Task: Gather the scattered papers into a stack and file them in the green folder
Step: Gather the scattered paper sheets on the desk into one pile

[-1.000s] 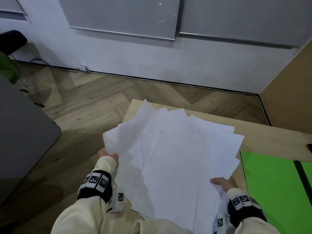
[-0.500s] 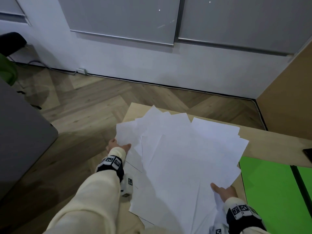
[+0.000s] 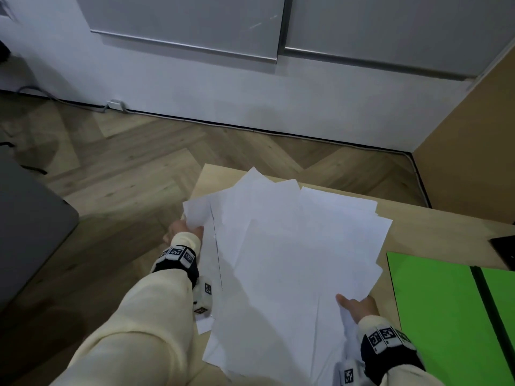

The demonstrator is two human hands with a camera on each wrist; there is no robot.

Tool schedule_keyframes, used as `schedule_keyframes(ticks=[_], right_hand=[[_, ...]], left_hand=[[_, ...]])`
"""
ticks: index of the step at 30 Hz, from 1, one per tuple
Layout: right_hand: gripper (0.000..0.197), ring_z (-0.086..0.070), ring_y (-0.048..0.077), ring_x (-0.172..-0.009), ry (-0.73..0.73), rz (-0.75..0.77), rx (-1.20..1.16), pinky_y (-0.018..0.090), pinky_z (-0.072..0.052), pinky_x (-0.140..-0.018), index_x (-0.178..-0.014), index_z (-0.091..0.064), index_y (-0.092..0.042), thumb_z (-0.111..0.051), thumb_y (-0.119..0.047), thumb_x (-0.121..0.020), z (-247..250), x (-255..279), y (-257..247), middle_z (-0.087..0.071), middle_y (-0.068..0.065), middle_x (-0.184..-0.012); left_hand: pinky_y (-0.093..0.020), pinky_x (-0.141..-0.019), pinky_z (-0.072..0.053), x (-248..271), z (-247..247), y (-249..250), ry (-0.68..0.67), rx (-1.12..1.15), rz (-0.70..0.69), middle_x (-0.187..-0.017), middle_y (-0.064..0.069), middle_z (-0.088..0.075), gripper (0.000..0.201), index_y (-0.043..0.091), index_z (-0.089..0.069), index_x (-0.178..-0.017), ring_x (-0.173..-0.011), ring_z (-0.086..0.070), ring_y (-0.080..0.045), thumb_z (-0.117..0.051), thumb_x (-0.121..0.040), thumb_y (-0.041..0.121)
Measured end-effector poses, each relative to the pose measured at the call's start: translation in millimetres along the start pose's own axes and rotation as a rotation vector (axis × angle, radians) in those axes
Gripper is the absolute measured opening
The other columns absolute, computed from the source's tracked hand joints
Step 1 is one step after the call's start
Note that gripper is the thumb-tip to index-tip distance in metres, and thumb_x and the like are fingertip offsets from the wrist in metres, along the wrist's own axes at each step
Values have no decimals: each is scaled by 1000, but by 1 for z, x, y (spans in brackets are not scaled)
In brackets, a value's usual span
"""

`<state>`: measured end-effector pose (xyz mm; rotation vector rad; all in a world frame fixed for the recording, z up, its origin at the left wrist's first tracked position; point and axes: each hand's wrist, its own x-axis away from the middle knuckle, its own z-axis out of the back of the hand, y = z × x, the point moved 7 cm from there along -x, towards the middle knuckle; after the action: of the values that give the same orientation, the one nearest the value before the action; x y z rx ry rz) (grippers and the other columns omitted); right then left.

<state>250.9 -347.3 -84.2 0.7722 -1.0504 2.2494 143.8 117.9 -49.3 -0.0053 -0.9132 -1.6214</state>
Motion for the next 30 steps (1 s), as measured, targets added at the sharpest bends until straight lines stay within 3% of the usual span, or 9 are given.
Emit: schedule_keyframes(ticks=[8,15,19,22,24,25,26,27,30], right_hand=[[69,-53,37,-120,-44,84,-17,38,-39,-101,-124,-50,11,-81,-16,-69,-18,2,-4,-55,24,-131],[87,-47,38,-127,-18,72,-24,41,-37,-107,-133,-39,13,-82,-24,-67,-16,8,-1,-47,26,-139],[89,-47,38,-127,-26,49,-18,40,-39,-106,-135,-36,13,-82,-22,-68,-15,10,-1,-45,26,-140],[89,-48,39,-126,-19,61,22,39,-40,-100,-136,-34,12,-81,-21,-69,-15,12,2,-47,25,-139],[105,-51,39,-122,-24,112,-26,38,-42,-95,-133,-39,13,-90,-30,-51,-17,13,2,-52,22,-132],[109,-50,39,-123,-42,118,-35,39,-41,-96,-132,-40,13,-91,-33,-47,-18,13,2,-52,19,-130],[104,-47,39,-126,-53,106,-26,40,-40,-100,-134,-37,13,-89,-29,-54,-19,13,3,-48,23,-135],[93,-45,40,-129,-49,75,-7,40,-38,-103,-136,-35,13,-84,-23,-65,-18,15,4,-44,24,-140],[80,-49,39,-125,-48,64,-14,42,-41,-104,-134,-39,11,-78,-21,-73,-17,10,7,-46,24,-140]], left_hand=[[-34,-75,-46,37,2,5,41,133,-181,-102,-22,-69,26,2,-68,-102,-82,-60,-35,-61,-83,19],[-39,-64,-49,106,87,70,379,13,-700,-72,-28,-68,34,9,-70,-86,-69,-64,-47,-47,-80,33],[-30,-53,-40,165,147,103,611,211,-1017,-58,-22,-63,13,4,-69,-75,-54,-60,-36,-62,-84,12],[-31,-54,-40,188,181,113,656,497,-987,-54,-19,-57,29,4,-57,-57,-50,-45,-23,-65,-82,17],[-24,-61,-44,194,193,116,591,742,-934,-52,8,-62,25,15,-68,-56,-51,-49,-5,-67,-81,22],[-18,-64,-45,196,196,117,520,854,-861,-51,23,-62,25,34,-71,-59,-52,-52,8,-69,-80,21],[-9,-64,-42,195,197,116,470,929,-779,-51,39,-58,35,45,-68,-56,-52,-53,18,-70,-79,18],[-3,-61,-40,198,198,117,455,939,-745,-51,49,-51,37,38,-64,-50,-52,-51,25,-71,-79,17],[-11,-59,-47,180,187,113,438,885,-687,-57,27,-57,34,27,-45,-63,-51,-52,23,-73,-76,13]])
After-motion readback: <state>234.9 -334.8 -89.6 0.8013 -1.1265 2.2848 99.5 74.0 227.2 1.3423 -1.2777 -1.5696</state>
